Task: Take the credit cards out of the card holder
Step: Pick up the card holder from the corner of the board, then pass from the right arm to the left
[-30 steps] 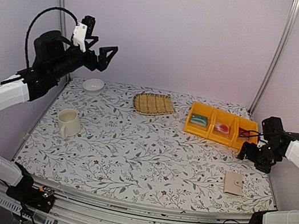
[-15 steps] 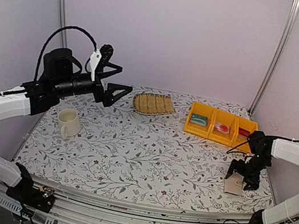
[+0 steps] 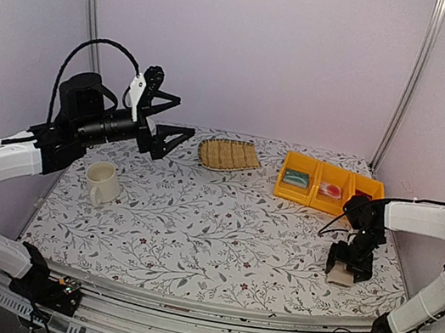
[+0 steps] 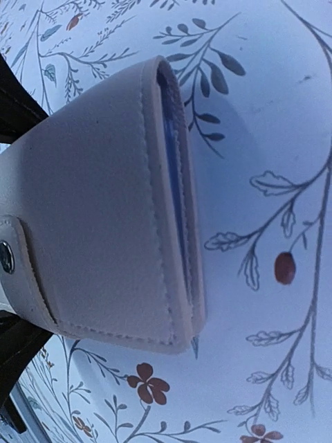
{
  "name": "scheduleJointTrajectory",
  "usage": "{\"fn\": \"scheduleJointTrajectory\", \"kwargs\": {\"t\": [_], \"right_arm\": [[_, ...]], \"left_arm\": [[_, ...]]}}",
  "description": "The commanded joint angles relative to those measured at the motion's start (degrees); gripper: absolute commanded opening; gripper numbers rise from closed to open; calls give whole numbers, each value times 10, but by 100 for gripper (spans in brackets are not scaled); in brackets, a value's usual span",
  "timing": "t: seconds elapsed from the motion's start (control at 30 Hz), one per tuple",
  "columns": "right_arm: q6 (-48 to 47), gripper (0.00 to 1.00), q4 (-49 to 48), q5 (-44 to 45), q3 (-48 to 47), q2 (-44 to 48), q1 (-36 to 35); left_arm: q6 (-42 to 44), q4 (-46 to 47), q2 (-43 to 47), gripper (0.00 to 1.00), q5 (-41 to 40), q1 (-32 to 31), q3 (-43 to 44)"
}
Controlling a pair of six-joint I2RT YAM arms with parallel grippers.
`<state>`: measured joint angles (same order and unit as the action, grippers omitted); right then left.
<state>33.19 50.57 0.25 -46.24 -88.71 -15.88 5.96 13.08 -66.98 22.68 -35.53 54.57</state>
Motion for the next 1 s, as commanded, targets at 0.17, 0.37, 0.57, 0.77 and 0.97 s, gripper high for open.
{"fn": "scheduleJointTrajectory", "kwargs": {"t": [0.17,0.37,0.57,0.77,0.97], "right_arm": [[3,44,-16,6,-5,15,-13],[-2,36,-23,12,-74,55,-63],[-47,34,-128,73,-251,73,-237],[-173,34,-368,118,-354,25,-381],[-251,34,-517,72,-359,7,-423]], "left_arm": [[8,13,-2,98,-8,-5,-4],[-10,19,-14,98,-7,-6,-3],[-133,32,-66,96,-6,-5,25],[-279,106,-88,97,77,-45,47],[-355,291,-3,98,-55,-53,-79]]}}
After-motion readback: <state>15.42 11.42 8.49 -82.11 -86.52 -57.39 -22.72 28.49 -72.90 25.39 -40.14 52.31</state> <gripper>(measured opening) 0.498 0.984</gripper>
